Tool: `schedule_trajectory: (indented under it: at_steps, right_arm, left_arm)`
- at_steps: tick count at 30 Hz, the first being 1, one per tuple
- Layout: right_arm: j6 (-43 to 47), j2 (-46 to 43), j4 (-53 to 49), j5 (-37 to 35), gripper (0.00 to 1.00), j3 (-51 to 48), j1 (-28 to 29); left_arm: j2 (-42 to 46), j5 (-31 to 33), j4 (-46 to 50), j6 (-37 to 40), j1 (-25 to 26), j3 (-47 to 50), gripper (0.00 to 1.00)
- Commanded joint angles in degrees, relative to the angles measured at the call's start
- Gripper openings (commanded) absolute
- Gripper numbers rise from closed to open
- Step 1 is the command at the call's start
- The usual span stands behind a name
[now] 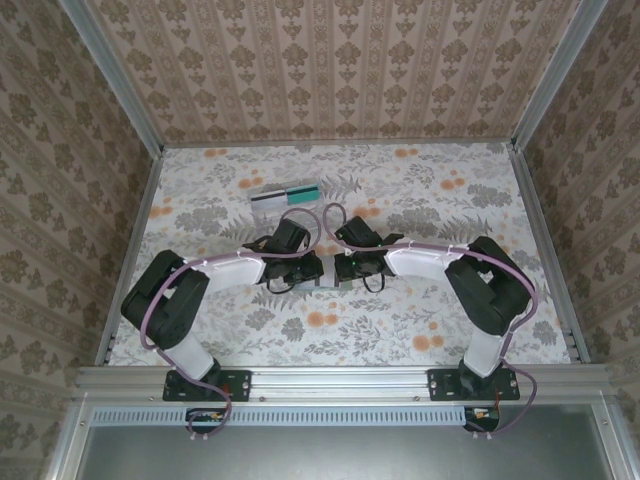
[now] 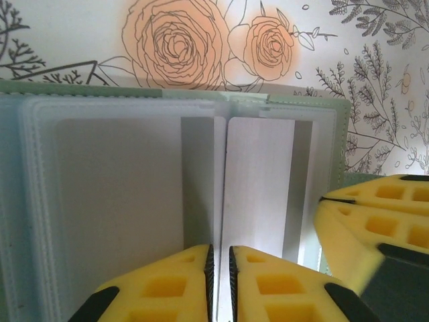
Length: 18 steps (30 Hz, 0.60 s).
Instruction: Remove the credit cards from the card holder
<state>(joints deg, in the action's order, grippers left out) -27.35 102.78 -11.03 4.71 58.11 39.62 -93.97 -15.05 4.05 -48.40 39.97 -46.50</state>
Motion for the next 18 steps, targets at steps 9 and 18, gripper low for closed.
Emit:
schedule_trajectory:
  at_steps: [9, 18]
  right_arm:
    - [-0.2, 1.7, -0.7, 0.0, 0.11, -0.5, 0.3]
    - [-0.5, 1.9, 0.2, 1.1, 0.11, -0.5, 0.3]
  left_arm:
    - [0.9, -1.0, -1.6, 0.1, -0.3, 1.4, 0.23]
    - [-0.1, -1.4, -1.6, 0.4, -0.4, 1.3, 0.23]
